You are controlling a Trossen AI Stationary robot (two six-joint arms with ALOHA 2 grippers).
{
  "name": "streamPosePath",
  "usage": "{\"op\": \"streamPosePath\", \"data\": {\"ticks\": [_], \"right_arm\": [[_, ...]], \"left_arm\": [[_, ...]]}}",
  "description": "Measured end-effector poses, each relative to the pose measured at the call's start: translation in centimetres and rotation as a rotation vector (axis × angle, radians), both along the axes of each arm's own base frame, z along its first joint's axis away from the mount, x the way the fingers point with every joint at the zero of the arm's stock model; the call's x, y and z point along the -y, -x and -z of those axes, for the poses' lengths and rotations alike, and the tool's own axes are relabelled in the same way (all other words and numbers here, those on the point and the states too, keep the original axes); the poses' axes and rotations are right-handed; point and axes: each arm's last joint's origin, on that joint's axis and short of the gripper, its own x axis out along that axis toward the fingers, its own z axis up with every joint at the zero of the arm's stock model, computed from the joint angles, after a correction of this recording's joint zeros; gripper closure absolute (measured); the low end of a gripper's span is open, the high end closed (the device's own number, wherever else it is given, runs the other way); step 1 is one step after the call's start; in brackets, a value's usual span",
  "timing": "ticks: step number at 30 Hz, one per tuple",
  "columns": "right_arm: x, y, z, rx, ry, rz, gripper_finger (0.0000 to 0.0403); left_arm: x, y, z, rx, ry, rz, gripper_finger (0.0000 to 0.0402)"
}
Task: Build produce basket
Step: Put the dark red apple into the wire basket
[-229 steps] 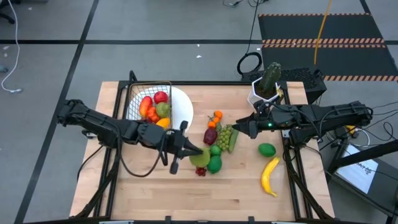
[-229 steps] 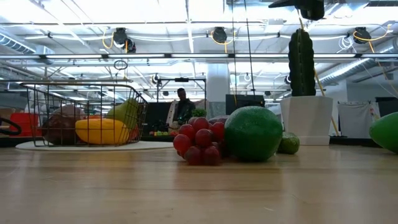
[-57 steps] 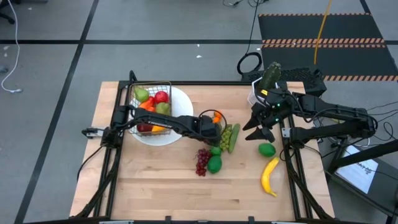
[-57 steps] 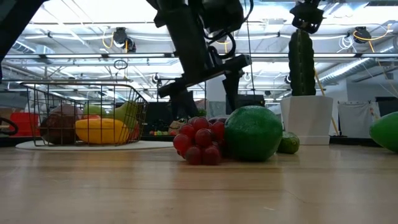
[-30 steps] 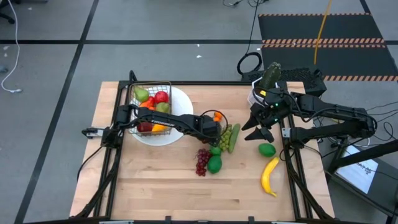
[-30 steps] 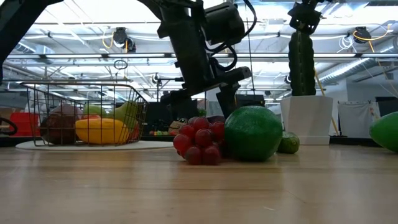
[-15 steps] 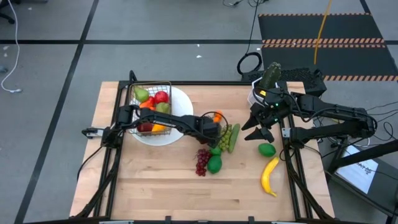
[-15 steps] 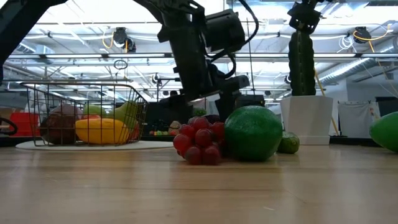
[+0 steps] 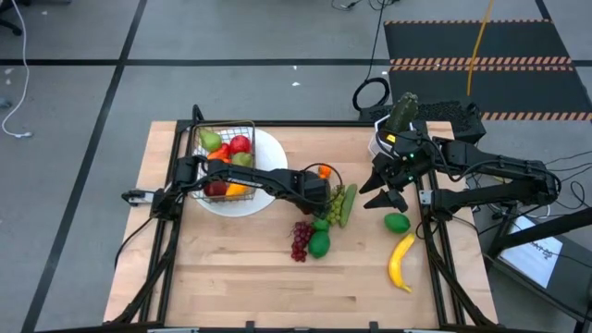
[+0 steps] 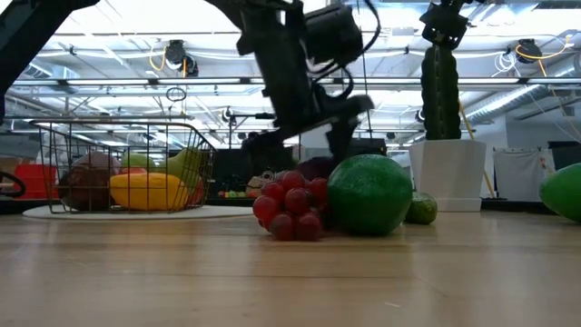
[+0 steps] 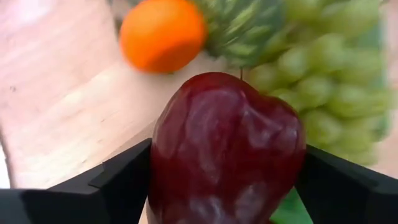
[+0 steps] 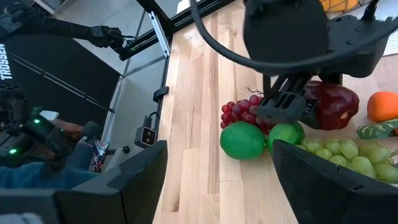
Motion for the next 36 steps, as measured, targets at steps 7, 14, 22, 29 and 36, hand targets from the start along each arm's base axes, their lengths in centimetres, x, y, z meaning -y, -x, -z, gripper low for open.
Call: {"op": "streamPosePath", "data": {"ticks": [7,14,22,29,36], "right_arm": [[0.0,0.0,0.0,-0.002,0.0,0.0,0.0122],[-0.1,0.4,0.3,-0.05,-0.01,0.0,0.0122],[-0.2,0.8,0.4,-0.071,-0.013,0.001,0.0122],[-0.1,0.9,0.4,-0.074,-0.01,0.008,0.0122],[0.2,0.6,0.3,-0.07,0.018,0.104,0.0122]], "left_arm": [[0.0,-1.4,-3.9,0.089,-0.013,0.037,0.0077],[0.2,-1.6,-8.9,0.115,-0.021,0.111,0.0069],[-0.2,-0.2,-16.2,0.137,-0.102,0.219,0.0072],[-0.2,2.4,-21.4,0.269,-0.153,0.248,0.007],[-0.4,6.9,-26.8,0.383,-0.277,0.251,0.0072]]}}
